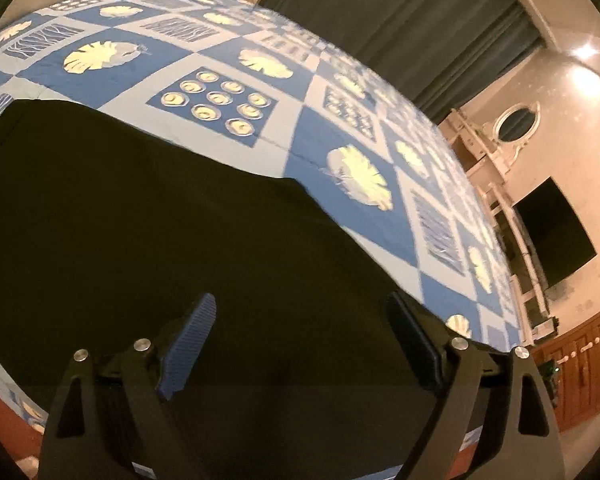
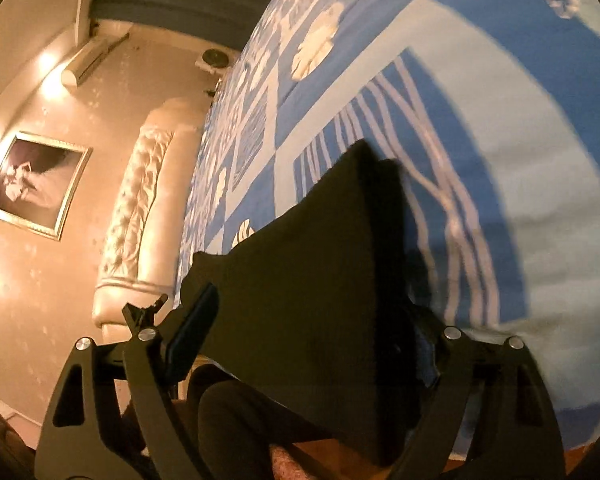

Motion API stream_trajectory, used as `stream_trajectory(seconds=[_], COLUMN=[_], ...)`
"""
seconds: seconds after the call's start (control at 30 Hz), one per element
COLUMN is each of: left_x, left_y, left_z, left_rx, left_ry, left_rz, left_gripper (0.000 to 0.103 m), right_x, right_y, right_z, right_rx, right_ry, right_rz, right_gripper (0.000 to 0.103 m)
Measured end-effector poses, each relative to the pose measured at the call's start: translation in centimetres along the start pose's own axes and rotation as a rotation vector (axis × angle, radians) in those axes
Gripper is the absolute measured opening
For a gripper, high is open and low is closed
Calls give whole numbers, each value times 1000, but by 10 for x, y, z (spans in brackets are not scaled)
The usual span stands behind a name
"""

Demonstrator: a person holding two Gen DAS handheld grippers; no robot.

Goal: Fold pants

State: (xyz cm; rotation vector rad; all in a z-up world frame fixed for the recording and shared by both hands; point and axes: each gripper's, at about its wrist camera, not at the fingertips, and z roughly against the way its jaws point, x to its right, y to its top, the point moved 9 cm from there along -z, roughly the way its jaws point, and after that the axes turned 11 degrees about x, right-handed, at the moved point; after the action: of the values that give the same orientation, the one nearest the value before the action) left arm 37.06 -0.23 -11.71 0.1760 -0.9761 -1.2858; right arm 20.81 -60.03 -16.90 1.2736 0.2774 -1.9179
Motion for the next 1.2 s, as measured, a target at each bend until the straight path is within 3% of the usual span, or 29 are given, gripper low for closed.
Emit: stream_trajectory(seconds=[0.07, 0.1, 0.13, 0.2, 0.33, 0.43, 0.5, 0.63, 0.73, 0.83, 1.0, 1.2], left_x=[-14, -19, -28, -39, -47, -41, -32, -19, -16, -18, -26, -42], left_y=[1, 2, 3, 5, 3, -3, -12, -32, -39, -35, -17, 12], left_z=[-7, -8, -10, -12, -15, -14, -15, -19, -19, -17, -6, 17], left_rx=[-49, -62, -79, -98, -138, -151, -171, -193, -188, -181, -154, -52], left_ry=[23, 32, 43, 38, -34, -46, -42, 35, 93, 97, 75, 120], left_rz=[2, 6, 16, 35, 48, -37, -185, -500, -617, -604, -451, -340], left_gripper=[87, 87, 87, 87, 87, 89, 91, 91, 91, 91, 91, 91], right_x=[-2, -3, 0, 13, 11, 7, 1, -8, -13, -29, -70, -122], right_y=[-5, -6, -9, -14, -16, -18, -18, -18, -15, -14, -17, -28], right_z=[-5, -8, -10, -12, -11, -7, -8, -3, -1, 0, -3, -23], right_rx=[-19, -29, -40, -48, -8, 26, 47, 85, 114, 150, 205, 222], right_ry=[-49, -68, -96, -168, -189, -208, -210, -212, -232, -255, -292, -317], right_rz=[35, 43, 39, 32, 24, 15, 7, -5, -3, 21, 97, 202], right_gripper=[79, 64, 41, 19, 17, 16, 16, 16, 16, 16, 16, 16])
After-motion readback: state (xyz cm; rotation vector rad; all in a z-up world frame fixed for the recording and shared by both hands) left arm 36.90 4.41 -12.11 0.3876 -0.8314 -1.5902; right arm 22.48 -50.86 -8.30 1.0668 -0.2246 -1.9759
